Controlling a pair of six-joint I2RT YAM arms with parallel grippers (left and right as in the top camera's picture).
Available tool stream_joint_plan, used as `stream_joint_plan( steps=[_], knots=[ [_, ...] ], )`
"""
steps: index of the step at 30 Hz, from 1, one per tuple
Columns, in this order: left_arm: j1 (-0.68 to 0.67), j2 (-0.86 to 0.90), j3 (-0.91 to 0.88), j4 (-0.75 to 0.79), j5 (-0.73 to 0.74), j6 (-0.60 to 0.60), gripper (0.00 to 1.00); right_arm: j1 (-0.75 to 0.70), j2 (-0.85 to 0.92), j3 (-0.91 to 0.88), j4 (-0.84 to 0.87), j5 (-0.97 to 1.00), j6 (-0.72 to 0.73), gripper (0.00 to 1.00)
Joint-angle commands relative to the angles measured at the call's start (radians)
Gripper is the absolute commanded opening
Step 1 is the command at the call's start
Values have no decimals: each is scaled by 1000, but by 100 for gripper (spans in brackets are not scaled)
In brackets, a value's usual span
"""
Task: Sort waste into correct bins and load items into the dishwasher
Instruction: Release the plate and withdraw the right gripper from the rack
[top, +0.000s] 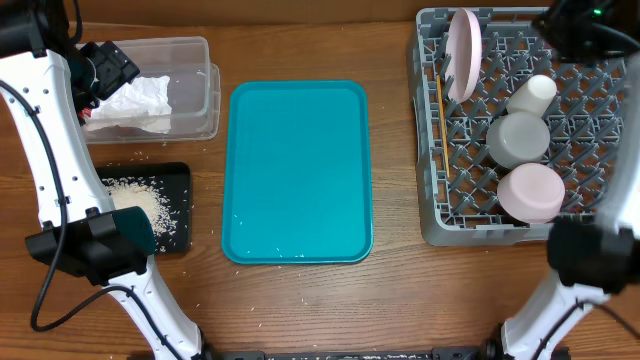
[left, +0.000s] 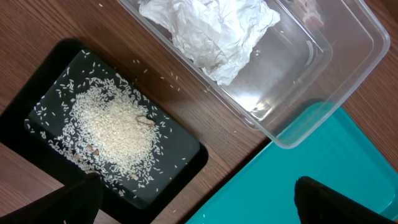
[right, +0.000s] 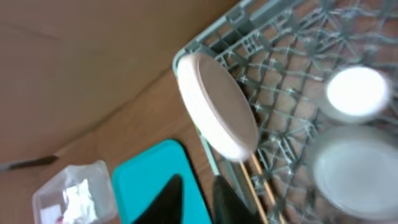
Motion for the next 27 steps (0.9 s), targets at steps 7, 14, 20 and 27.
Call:
stream_joint_plan(
  steps=[7, 14, 20, 27],
  knots=[
    [-1, -29, 21, -2, 8, 12, 100, 2, -154, -34, -234, 149, -113, 27],
    [-1, -29, 21, -2, 8, 12, 100, 18, -394, -333, -233, 114, -135, 32],
    [-1, -29, 21, -2, 8, 12, 100, 18, -678, -660, -233, 76, -134, 47],
    [-1, -29, 21, -2, 8, 12, 100, 18, -966, -892, -233, 77, -126, 100]
  ],
)
